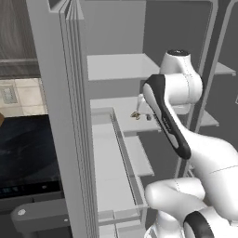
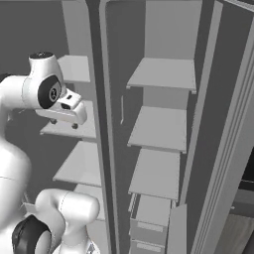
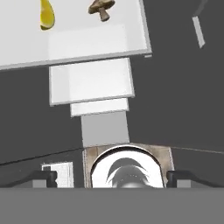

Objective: Take the lemon wedge from the fridge and place it on the plate with fish on the dining counter.

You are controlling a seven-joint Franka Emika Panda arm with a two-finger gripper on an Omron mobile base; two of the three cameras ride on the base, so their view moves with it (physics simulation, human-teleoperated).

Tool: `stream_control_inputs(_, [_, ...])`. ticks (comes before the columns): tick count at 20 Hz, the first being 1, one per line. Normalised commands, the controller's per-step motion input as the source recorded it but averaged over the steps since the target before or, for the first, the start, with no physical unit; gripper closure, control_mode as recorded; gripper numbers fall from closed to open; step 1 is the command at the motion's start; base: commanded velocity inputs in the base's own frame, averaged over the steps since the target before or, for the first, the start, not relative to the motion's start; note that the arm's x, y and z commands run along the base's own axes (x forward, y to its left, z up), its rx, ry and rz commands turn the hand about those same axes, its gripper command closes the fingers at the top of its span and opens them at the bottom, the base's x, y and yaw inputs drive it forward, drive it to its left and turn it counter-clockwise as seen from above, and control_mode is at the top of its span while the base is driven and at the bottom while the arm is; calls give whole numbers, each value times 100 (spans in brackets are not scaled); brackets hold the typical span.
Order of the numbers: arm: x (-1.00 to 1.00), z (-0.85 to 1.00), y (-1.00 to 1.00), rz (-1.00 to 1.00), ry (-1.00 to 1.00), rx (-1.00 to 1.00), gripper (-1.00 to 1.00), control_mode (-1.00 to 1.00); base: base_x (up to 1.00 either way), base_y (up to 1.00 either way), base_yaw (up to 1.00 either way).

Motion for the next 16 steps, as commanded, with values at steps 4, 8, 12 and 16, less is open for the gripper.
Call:
stream_control_inputs(4, [-95, -80, 27, 43, -18, -4, -100, -100, 0, 0, 0])
stream_control_inputs(8, [-100, -94, 0, 41, -28, 0, -100, -100, 0, 0, 0])
stream_control_inputs(12, [-51, 9, 0, 25, -31, 5, -100, -100, 0, 0, 0])
stream_control_inputs(16, [0, 39, -2, 12, -15, 3, -100, -100, 0, 0, 0])
